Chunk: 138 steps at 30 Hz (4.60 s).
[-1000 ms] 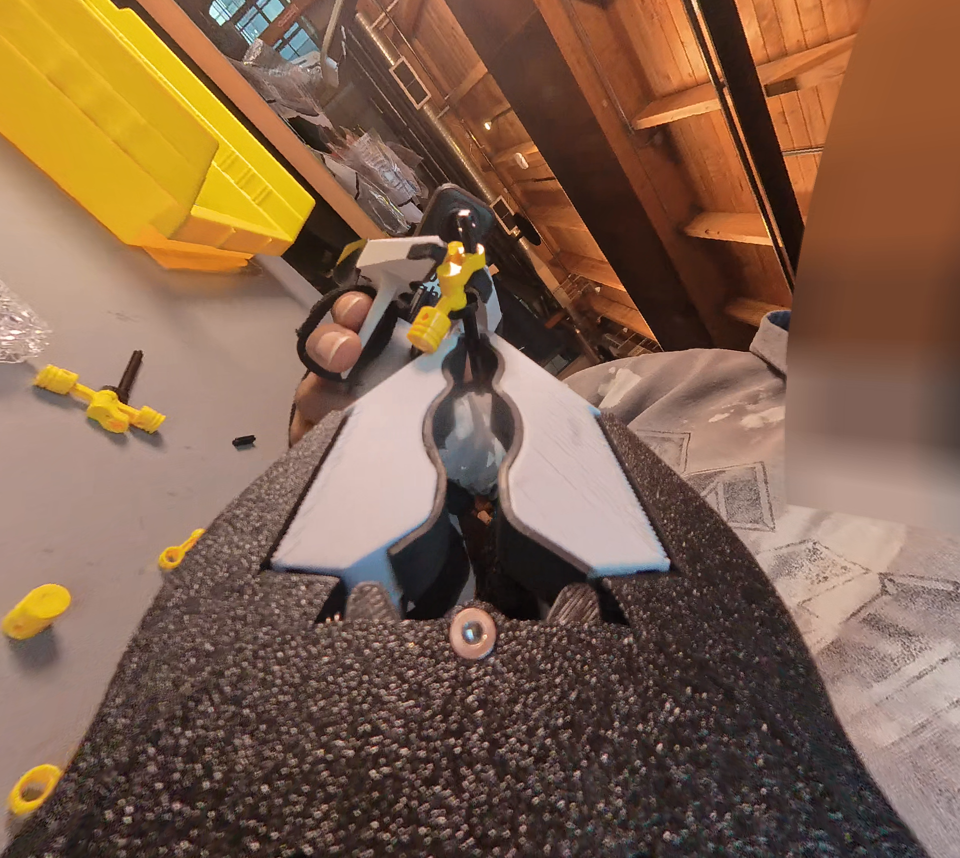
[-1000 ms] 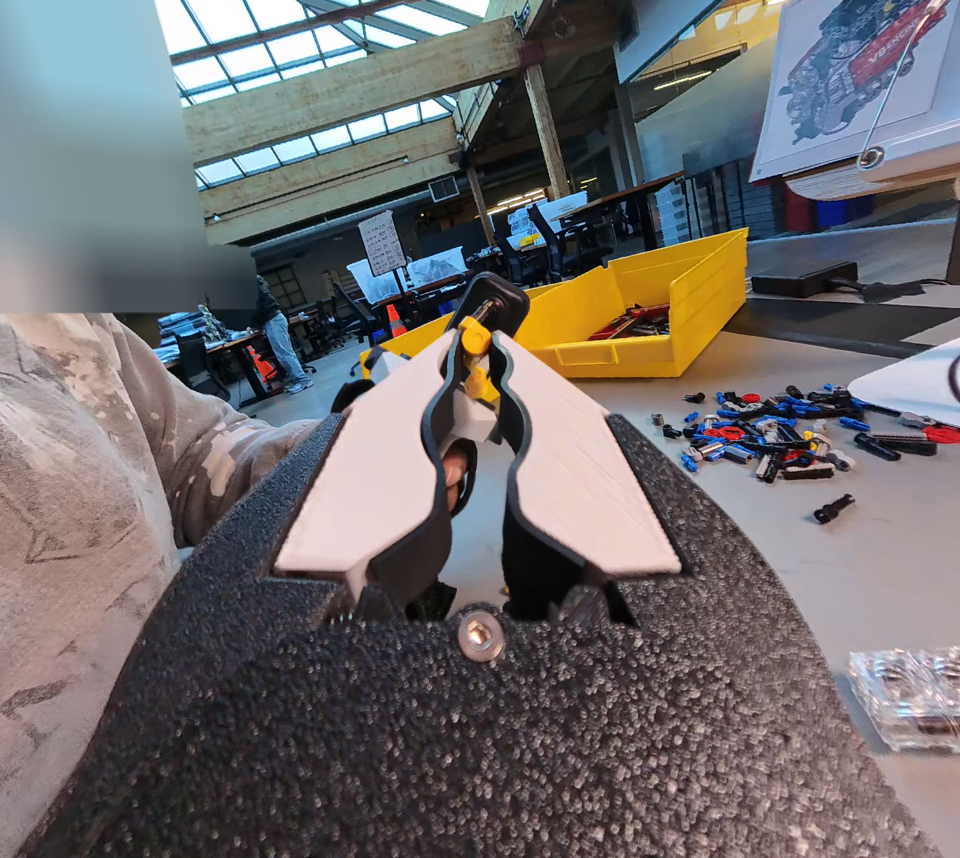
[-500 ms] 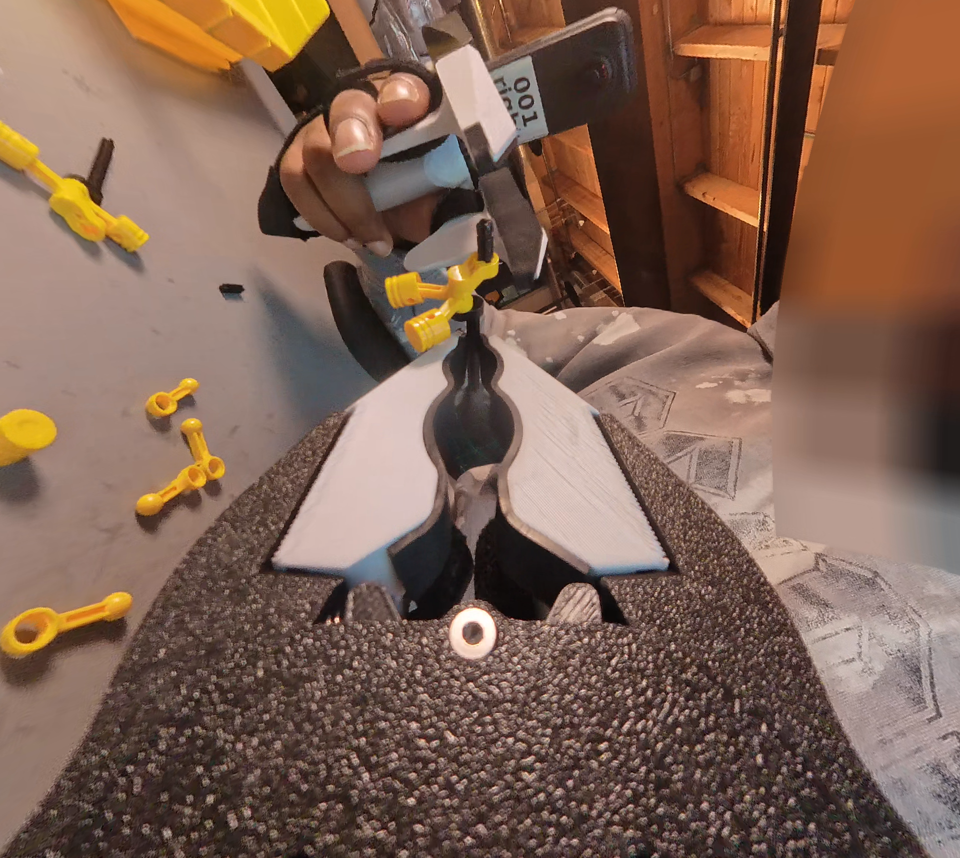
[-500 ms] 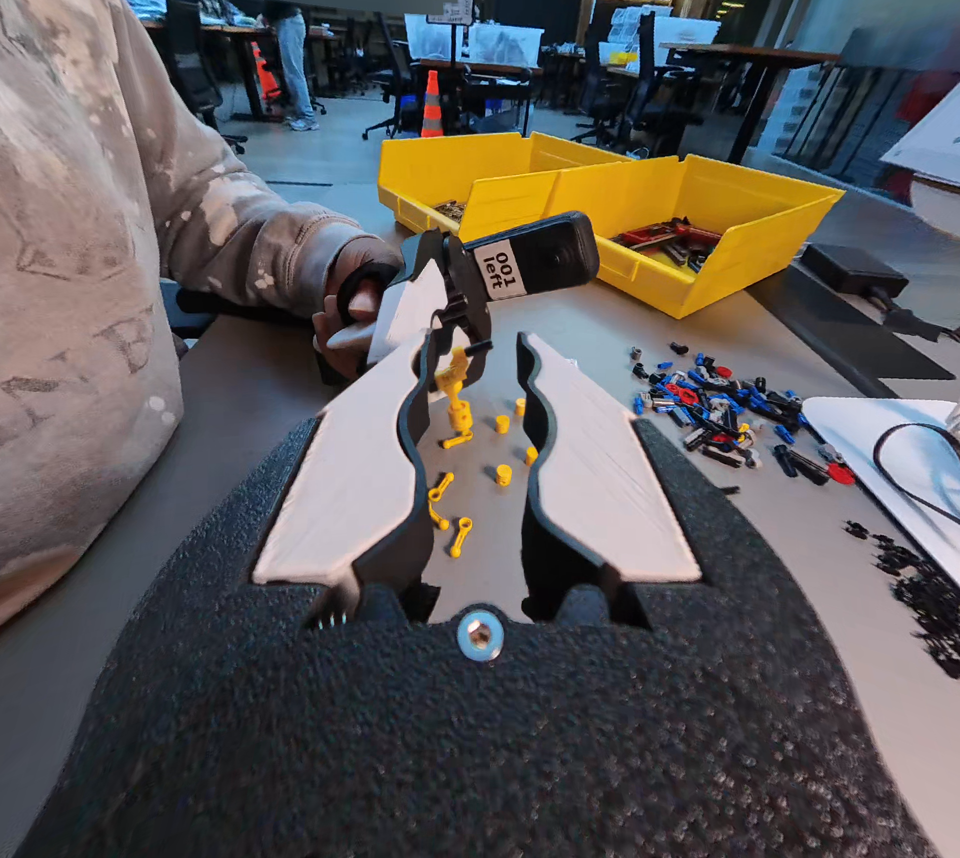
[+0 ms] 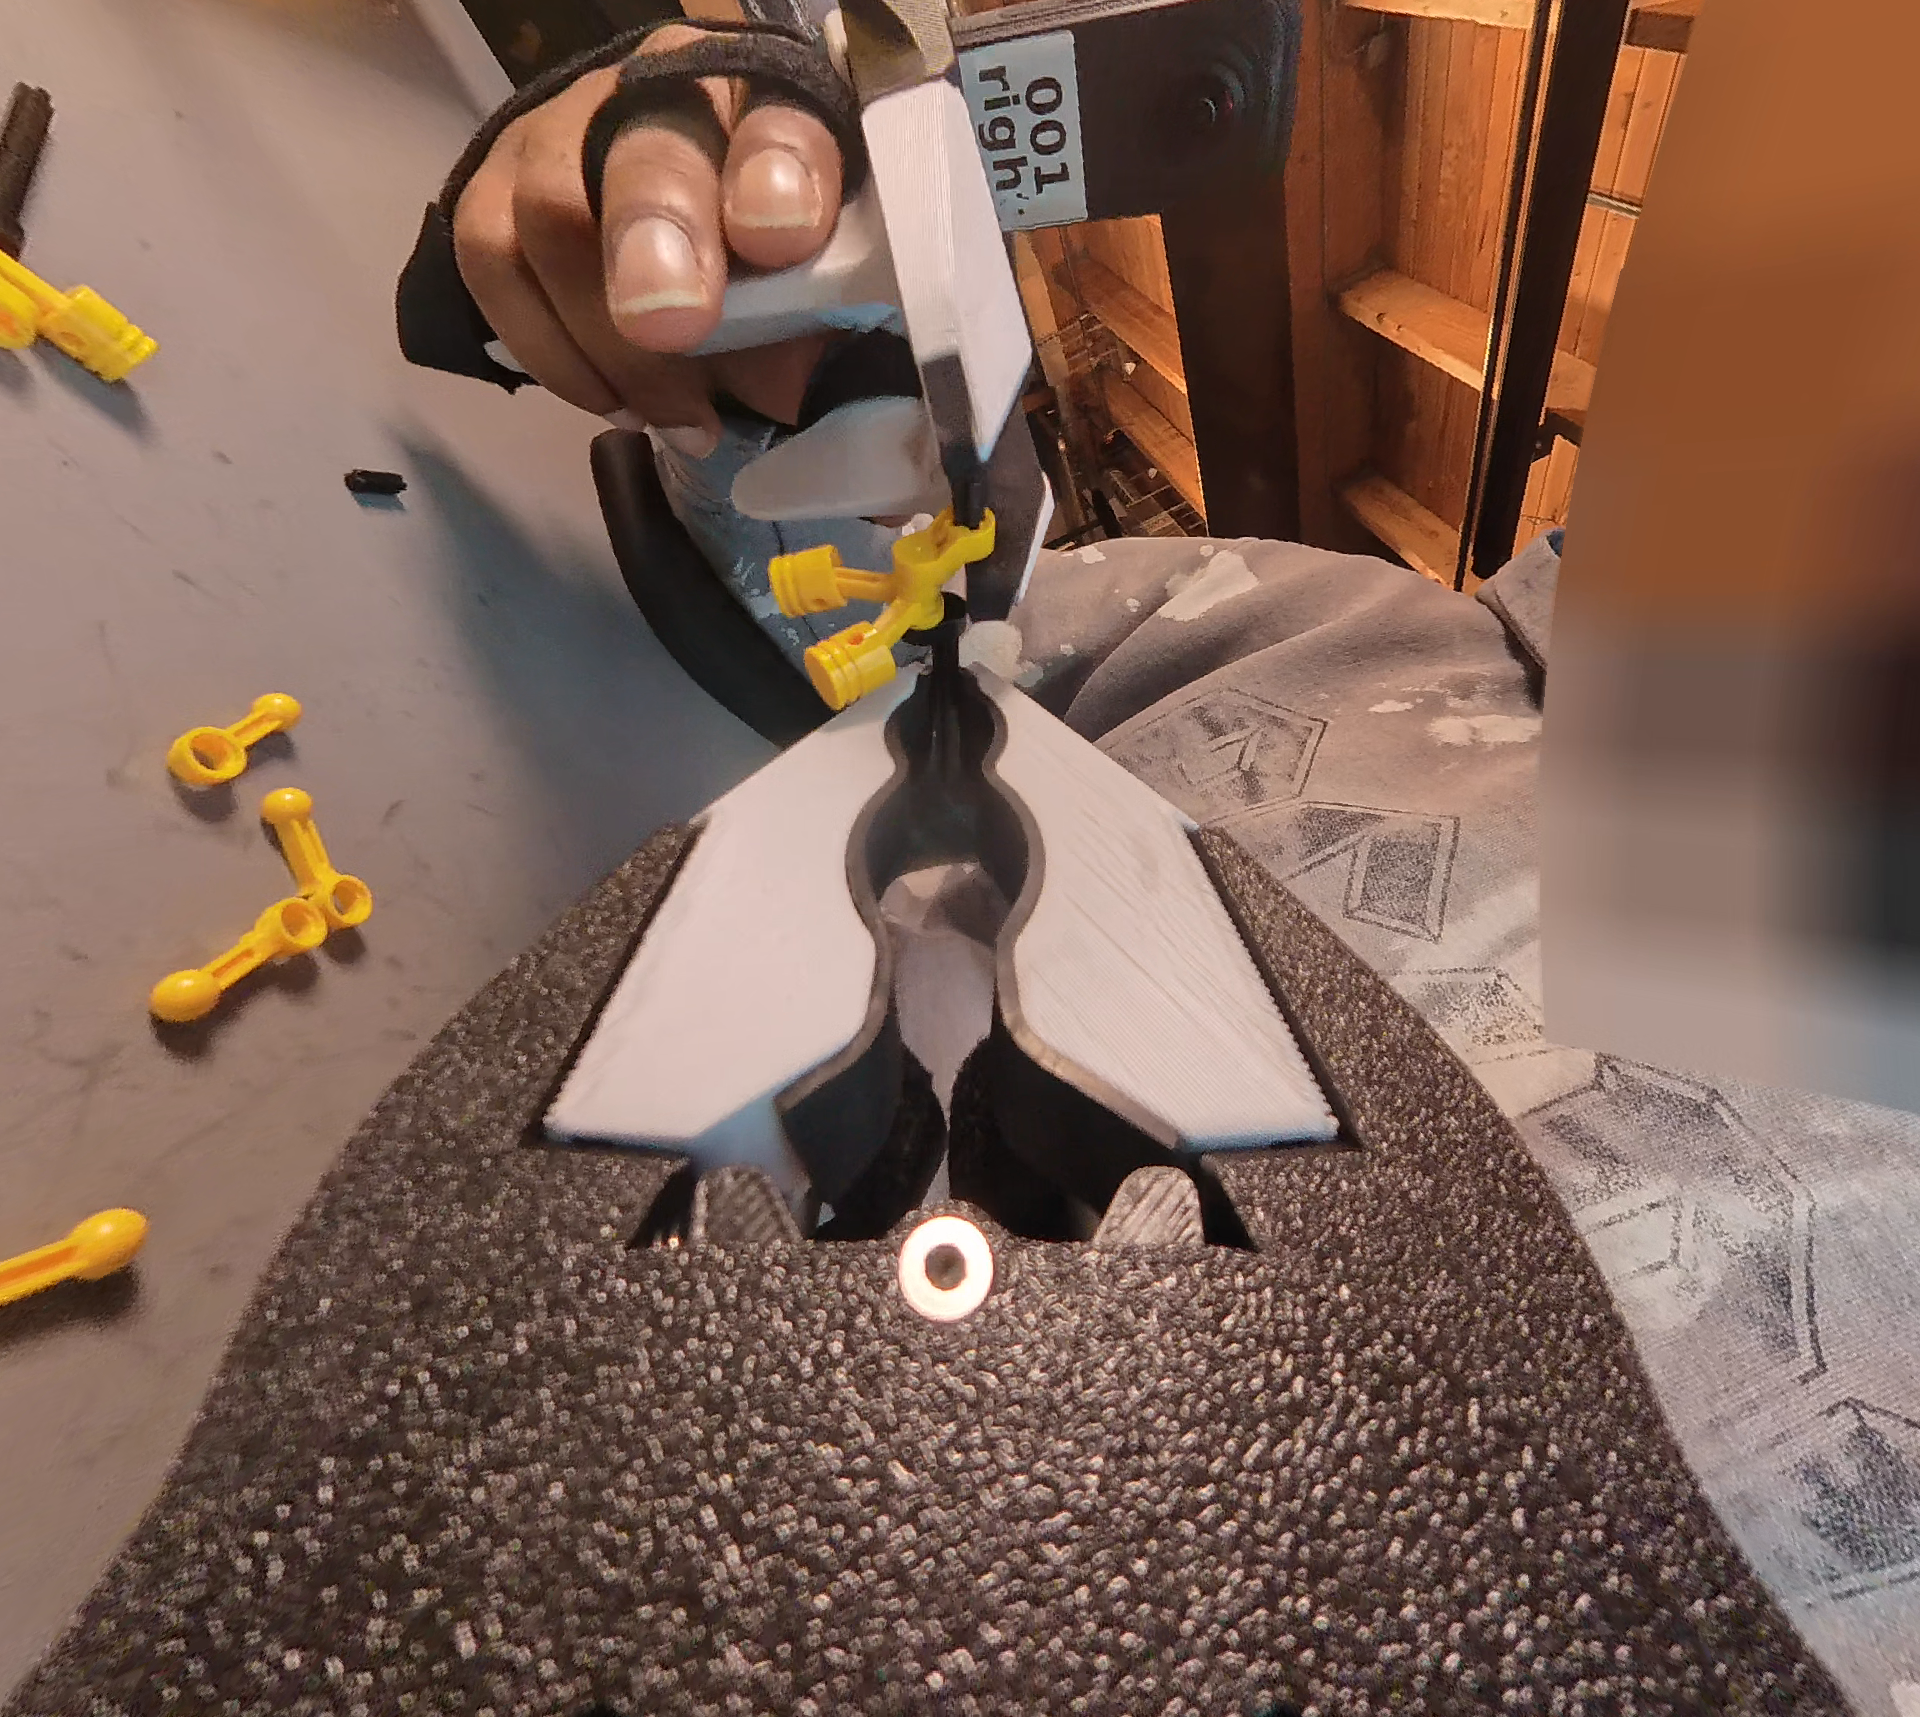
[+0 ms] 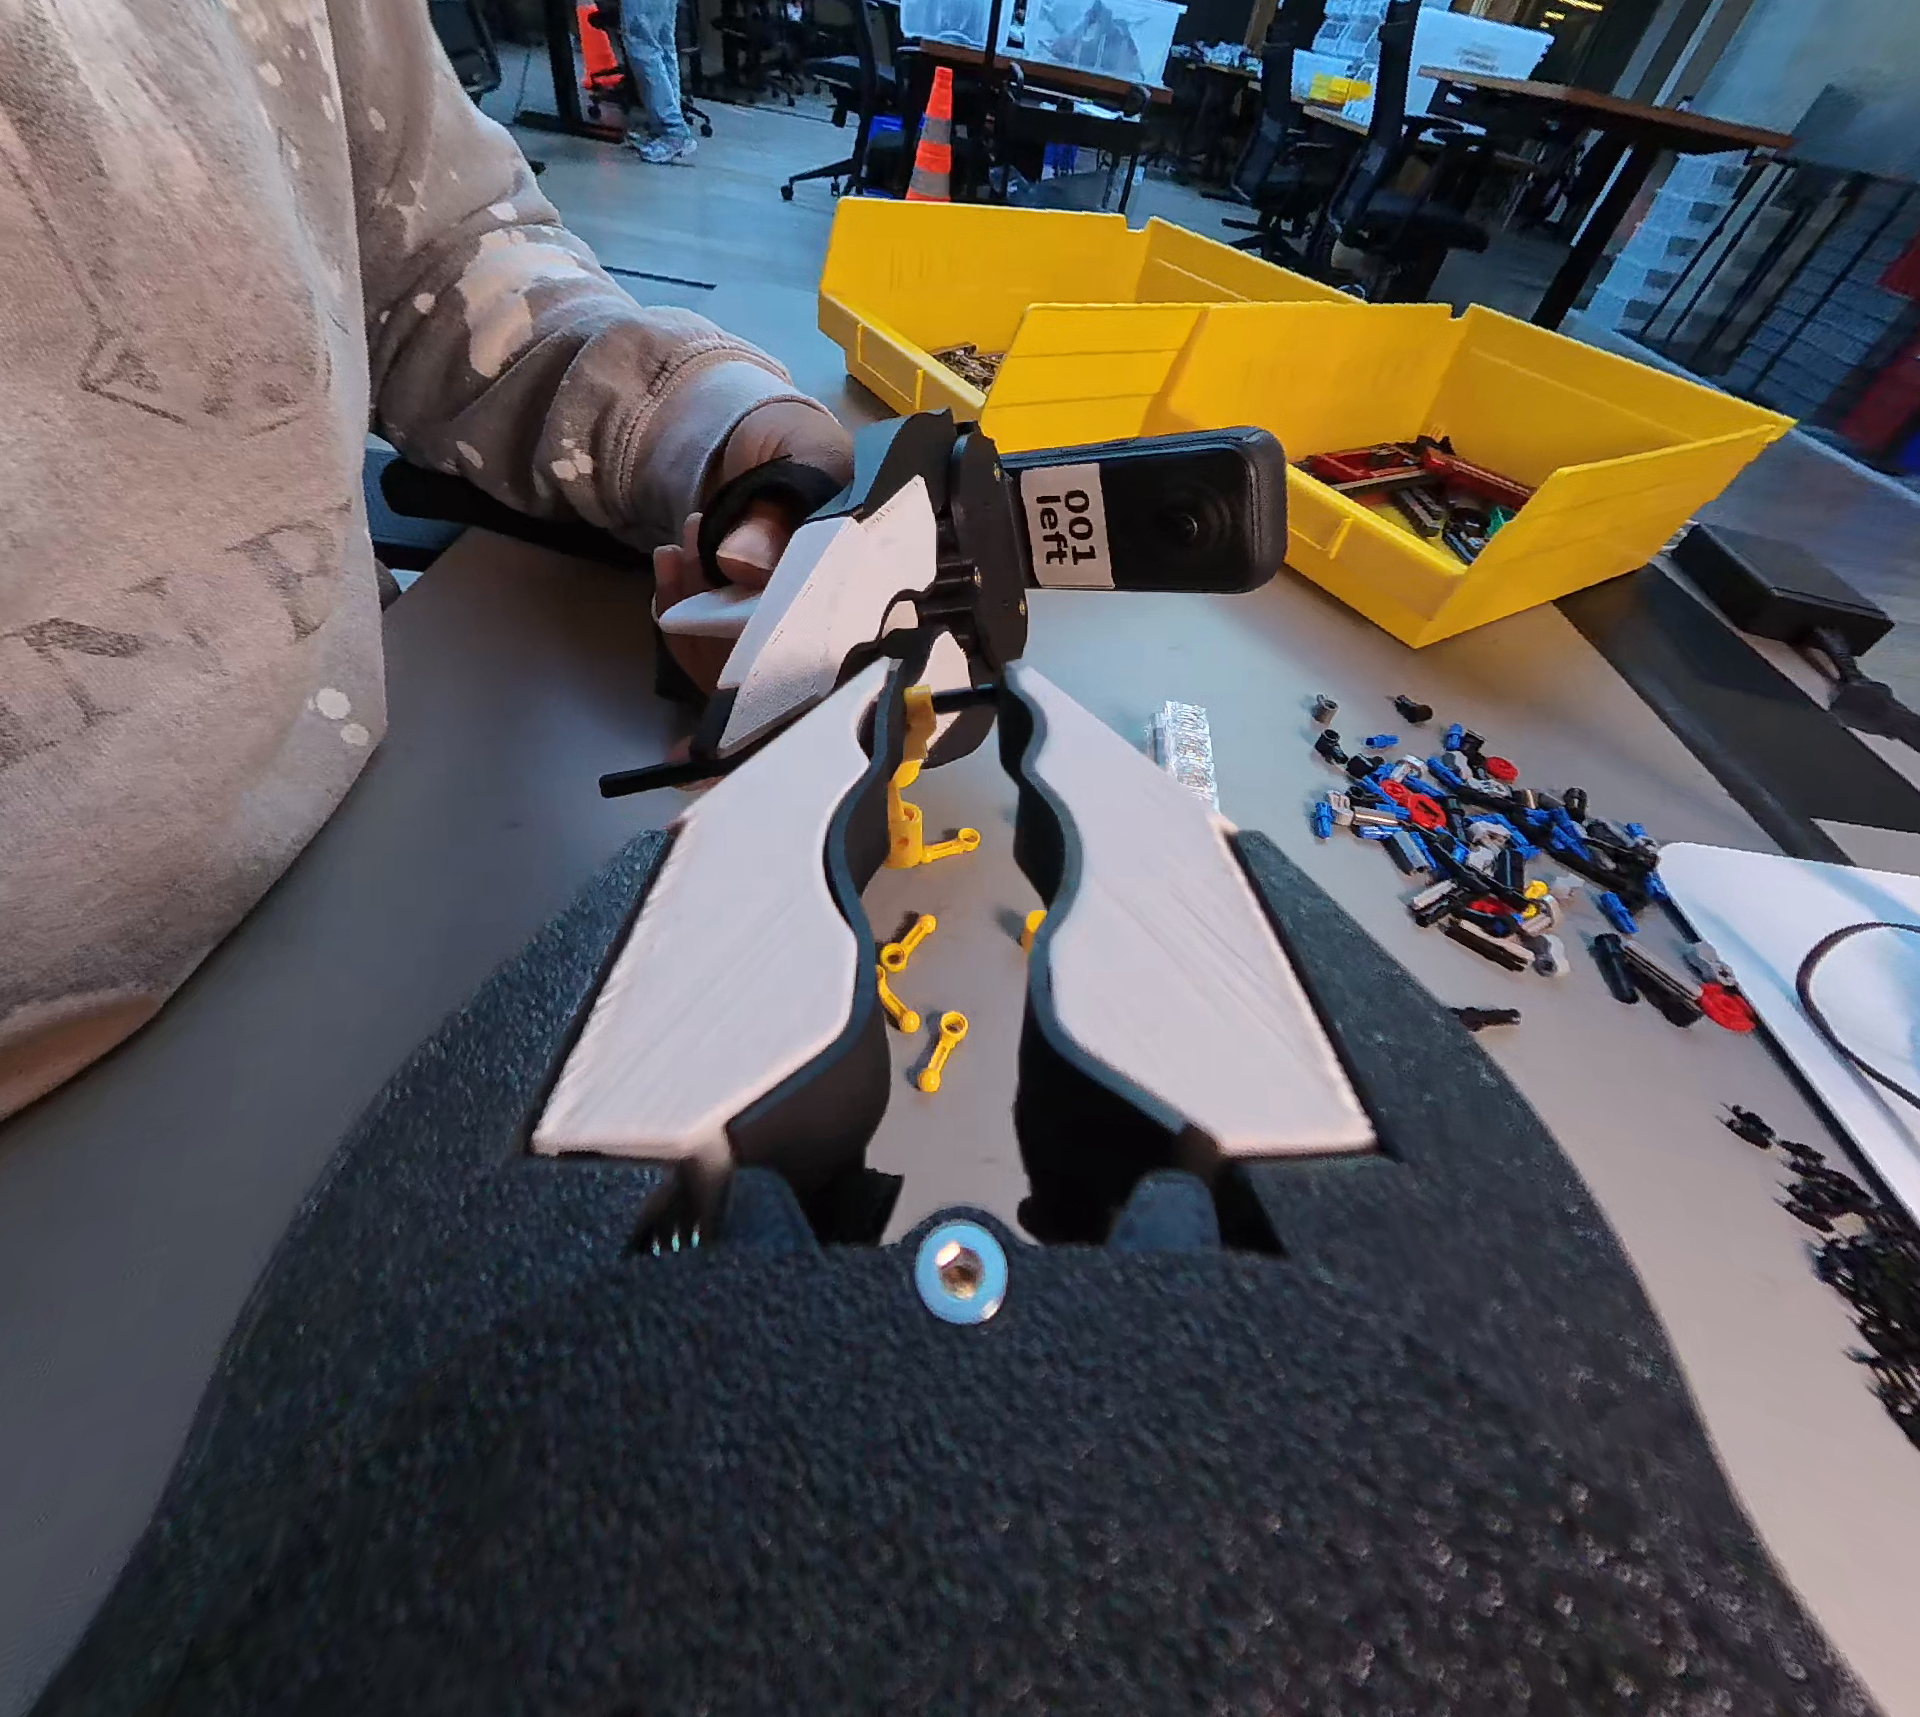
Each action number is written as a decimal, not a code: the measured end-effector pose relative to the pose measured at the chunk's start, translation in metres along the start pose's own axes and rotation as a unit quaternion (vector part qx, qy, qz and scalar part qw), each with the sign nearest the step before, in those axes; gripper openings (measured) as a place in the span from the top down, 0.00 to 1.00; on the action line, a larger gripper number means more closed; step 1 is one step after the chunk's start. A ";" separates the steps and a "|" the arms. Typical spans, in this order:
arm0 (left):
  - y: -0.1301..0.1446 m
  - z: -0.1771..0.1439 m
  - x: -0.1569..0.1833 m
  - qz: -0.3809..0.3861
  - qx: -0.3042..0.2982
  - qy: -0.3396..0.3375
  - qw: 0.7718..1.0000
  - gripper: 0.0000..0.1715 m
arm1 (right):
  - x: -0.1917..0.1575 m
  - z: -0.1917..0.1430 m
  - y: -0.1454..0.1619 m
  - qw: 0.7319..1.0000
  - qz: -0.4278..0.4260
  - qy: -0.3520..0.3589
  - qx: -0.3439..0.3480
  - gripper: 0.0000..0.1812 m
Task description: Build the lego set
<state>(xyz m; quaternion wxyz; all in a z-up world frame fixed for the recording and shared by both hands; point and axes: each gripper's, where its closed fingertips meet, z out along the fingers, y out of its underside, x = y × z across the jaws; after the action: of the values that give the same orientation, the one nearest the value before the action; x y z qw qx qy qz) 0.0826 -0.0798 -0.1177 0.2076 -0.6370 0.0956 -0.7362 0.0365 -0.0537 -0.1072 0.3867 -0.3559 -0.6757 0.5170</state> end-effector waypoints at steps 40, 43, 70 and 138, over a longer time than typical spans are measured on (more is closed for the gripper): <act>-0.040 -0.036 -0.026 0.240 0.051 -0.232 0.941 0.97 | 0.031 -0.003 0.006 0.990 0.087 0.103 0.031 0.84; -0.051 -0.043 -0.026 0.274 0.080 -0.274 0.918 0.97 | 0.038 0.002 0.008 0.986 0.091 0.136 0.017 0.87; -0.081 -0.111 -0.045 0.417 0.055 -0.442 0.792 0.85 | 0.030 -0.050 0.096 0.933 -0.090 0.141 -0.319 0.96; -0.063 -0.057 -0.018 0.183 0.141 -0.163 0.959 0.83 | 0.030 -0.008 0.020 0.956 -0.163 0.230 -0.080 1.00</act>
<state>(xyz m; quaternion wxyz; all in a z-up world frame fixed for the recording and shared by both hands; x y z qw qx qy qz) 0.0168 -0.0228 -0.1176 0.4388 -0.6845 0.0707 -0.5778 0.0316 -0.0194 -0.1210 0.5807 -0.3797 -0.6570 0.2950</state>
